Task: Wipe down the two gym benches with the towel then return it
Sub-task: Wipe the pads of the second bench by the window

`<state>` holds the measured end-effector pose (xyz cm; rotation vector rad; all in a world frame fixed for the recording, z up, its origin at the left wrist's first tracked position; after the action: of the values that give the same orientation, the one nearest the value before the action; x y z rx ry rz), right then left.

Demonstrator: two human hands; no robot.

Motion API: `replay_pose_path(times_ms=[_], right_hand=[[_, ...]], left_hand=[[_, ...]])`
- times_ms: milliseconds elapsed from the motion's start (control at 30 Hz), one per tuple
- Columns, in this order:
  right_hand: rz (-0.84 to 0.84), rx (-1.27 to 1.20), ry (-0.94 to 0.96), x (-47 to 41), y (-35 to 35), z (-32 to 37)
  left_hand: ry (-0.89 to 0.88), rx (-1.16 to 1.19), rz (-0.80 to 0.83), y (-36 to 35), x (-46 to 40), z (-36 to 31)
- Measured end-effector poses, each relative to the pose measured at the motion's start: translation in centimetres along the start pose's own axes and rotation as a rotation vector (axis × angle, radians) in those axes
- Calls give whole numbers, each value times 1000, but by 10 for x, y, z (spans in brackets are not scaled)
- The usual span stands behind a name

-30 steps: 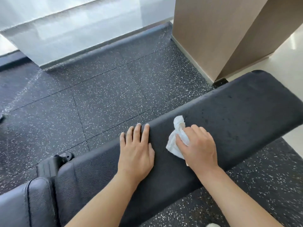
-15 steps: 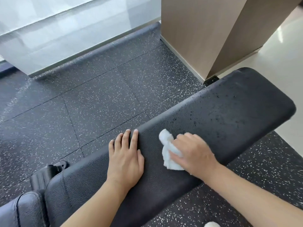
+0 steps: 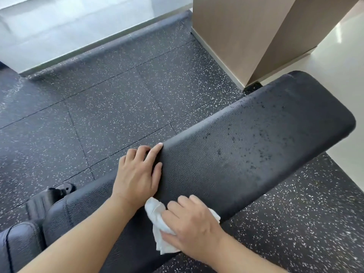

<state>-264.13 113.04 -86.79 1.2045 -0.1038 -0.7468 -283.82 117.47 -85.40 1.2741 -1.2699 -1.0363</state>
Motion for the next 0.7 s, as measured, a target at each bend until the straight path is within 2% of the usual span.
replay_pose_path(times_ms=[100,233,300,367,533,700], right_hand=[[-68,81,-49,-8,24,-45],[-213,144,-432,-28,49,-109],[-269,137,-535,-39,44,-109],[-270,128,-520,-48,26,-83],[-167,-31,-304,-41,-19,-4],[-86,-46,-114,14,4,-16]], left_hand=[[53,79,5,-2,2,-1],[71,122,4,-2,2,2],[64,129,-14,-4,2,3],[61,133,-34,-7,1,5],[60,149,-32,-9,-1,5],[52,135,-11,-7,-1,3]])
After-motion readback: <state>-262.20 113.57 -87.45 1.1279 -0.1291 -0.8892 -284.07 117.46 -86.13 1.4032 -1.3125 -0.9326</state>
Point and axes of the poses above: each hand's wrist, its own x-axis away from the middle knuckle, its own y-axis out of the back of the hand, z = x × y, the point moved 1 cm from there along -x, towards the middle knuckle, and after that the axes turned 4 degrees about -x, right-handed, at the moved point
